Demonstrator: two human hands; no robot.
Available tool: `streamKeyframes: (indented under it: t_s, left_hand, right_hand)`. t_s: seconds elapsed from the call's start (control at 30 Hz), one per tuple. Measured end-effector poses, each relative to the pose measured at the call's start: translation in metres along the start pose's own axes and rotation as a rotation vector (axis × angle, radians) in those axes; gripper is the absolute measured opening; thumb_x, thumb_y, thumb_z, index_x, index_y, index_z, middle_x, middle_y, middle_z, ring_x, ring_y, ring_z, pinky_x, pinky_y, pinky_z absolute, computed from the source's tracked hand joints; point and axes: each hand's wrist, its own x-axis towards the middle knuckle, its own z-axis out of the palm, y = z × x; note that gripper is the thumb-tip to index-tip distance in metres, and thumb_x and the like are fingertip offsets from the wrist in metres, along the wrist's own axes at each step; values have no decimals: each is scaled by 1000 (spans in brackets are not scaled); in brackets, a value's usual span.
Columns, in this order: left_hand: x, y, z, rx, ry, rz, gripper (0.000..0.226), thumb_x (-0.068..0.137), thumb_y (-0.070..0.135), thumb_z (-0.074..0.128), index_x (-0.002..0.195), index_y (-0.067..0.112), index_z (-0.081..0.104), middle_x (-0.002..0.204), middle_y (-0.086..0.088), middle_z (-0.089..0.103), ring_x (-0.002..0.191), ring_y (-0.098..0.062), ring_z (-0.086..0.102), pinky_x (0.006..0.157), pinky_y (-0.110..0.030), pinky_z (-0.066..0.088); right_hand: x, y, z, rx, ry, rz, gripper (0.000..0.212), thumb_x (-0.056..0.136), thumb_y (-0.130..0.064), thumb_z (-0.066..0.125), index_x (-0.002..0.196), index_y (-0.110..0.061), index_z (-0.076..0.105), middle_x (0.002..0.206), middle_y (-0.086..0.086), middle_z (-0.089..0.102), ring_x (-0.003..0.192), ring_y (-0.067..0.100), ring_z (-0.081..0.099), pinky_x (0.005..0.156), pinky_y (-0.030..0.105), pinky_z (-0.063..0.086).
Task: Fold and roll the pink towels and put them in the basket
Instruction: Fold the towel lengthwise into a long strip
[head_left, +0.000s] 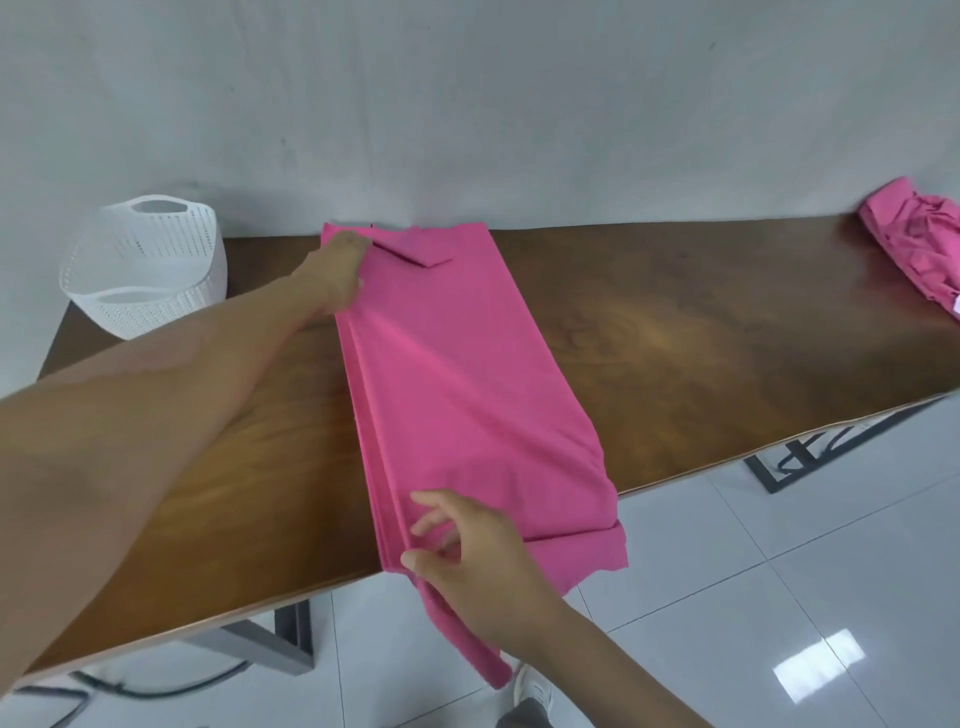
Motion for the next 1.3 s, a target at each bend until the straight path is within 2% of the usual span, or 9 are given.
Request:
streamKeyframes:
  t_s: [0.17, 0.47, 0.67, 0.77, 0.87, 0.97, 1.07, 1.23, 1.3]
  left_hand:
    - [-27, 7, 16, 75, -52, -15, 50, 93, 16, 62, 137, -2, 47, 144, -28, 39, 126, -49, 48, 106, -55, 42]
    - [-131, 121, 86, 7, -122, 261, 51, 97, 29, 60, 143, 10, 49, 148, -17, 45, 136, -37, 41, 115, -47, 31]
    - [-185, 196, 138, 73, -164, 244, 66, 99, 54, 45, 158, 30, 24, 167, -5, 5, 152, -30, 4, 122, -50, 15]
    - [-197, 201, 158, 138, -183, 159, 67, 100, 62, 25, 159, 35, 11, 168, -3, 1, 153, -28, -1, 123, -51, 11]
    - [-202, 203, 165, 222, -146, 147, 64, 101, 62, 14, 159, 36, 7, 168, -3, 3, 154, -27, 2, 123, -50, 9]
    - [-202, 207, 165, 251, -130, 134, 65, 100, 62, 9, 159, 36, 6, 168, -2, 3, 154, -26, 3, 123, -50, 11]
    - [-203, 211, 164, 265, -125, 125, 68, 96, 64, 2, 158, 36, 5, 168, -1, 3, 153, -25, 3, 123, -50, 12]
    - [-203, 212, 165, 278, -124, 118, 67, 97, 64, 2, 158, 37, 5, 168, -1, 3, 154, -25, 3, 124, -49, 11]
    - [-203, 211, 165, 278, -119, 115, 67, 97, 64, 3, 158, 37, 6, 168, -1, 5, 154, -25, 3, 123, -49, 11]
  right_hand:
    - [-8, 27, -9, 17, 42, -11, 36, 92, -27, 69, 127, -32, 63, 105, -19, 69, 93, -4, 64, 85, 18, 53]
    - [-21, 170, -104, -65, 567, 232, 18, 96, -9, 59, 98, -27, 63, 100, -11, 71, 87, 3, 64, 66, 9, 44]
    - [-12, 232, -115, -59, 139, 262, 41, 93, -22, 70, 131, -22, 56, 124, -6, 60, 106, 14, 60, 85, 24, 46]
    - [-3, 236, -112, 77, 144, 180, 30, 97, -38, 63, 122, -23, 62, 118, -10, 65, 108, 9, 60, 91, 26, 48]
    - [-3, 247, -104, 72, 247, 138, 16, 95, -28, 67, 95, -13, 64, 87, -5, 66, 78, 9, 58, 67, 15, 42]
    - [-20, 270, -88, 77, 268, 95, 26, 91, -21, 72, 76, -9, 55, 62, -4, 52, 58, 7, 42, 55, 23, 37]
    - [-35, 290, -72, 135, 215, 116, 24, 88, -21, 74, 73, -12, 59, 58, 2, 59, 53, 9, 50, 56, 32, 45]
    - [-47, 324, -66, -154, -212, 255, 13, 81, -25, 78, 89, -23, 67, 87, -5, 71, 75, 9, 63, 78, 37, 57]
    - [-43, 328, -75, -118, -217, 266, 49, 78, -35, 84, 120, -28, 61, 111, -7, 64, 97, 10, 61, 87, 30, 52]
